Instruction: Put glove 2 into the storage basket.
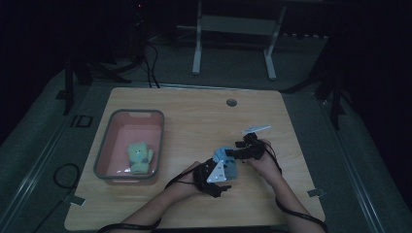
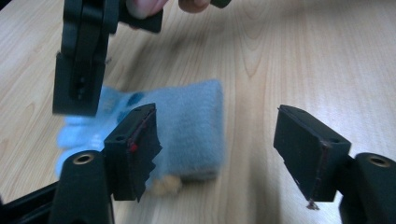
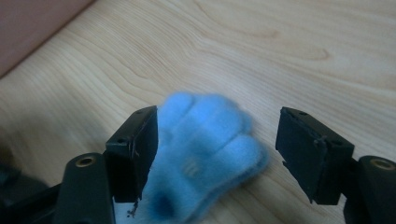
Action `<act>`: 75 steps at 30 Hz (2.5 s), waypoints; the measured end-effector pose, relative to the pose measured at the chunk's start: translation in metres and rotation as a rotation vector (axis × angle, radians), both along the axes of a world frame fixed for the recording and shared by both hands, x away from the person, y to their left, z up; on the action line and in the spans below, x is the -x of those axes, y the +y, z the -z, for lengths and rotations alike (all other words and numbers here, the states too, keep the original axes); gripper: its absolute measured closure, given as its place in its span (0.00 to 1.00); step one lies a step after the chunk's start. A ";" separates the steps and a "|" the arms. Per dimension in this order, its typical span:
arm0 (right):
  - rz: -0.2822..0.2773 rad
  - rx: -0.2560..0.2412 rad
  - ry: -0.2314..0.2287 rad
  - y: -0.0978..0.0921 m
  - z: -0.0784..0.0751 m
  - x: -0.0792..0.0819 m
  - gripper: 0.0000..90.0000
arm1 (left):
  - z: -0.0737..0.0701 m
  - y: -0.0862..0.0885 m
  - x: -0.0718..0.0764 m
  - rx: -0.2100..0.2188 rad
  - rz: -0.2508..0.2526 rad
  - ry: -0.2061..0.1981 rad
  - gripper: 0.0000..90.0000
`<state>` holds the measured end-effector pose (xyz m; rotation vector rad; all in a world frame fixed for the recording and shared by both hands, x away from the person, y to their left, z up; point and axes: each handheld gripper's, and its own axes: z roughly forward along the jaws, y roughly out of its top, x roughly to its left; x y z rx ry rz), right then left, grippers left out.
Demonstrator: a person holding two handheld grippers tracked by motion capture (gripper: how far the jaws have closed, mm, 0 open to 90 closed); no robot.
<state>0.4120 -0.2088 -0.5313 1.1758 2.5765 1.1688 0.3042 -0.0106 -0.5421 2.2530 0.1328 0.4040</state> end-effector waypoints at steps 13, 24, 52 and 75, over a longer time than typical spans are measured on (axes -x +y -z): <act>-0.022 0.087 -0.045 0.005 0.017 0.010 0.37 | 0.015 -0.012 -0.014 -0.089 -0.029 -0.026 0.51; -0.117 0.026 -0.013 0.005 0.019 0.014 0.77 | 0.012 -0.010 -0.019 -0.096 -0.023 0.012 0.80; -0.141 -0.108 0.006 0.027 -0.025 0.013 0.87 | -0.046 0.026 -0.019 -0.129 -0.005 0.011 0.86; -0.202 -0.126 -0.040 0.075 -0.064 0.012 0.87 | -0.080 0.068 -0.012 -0.153 -0.053 -0.010 0.85</act>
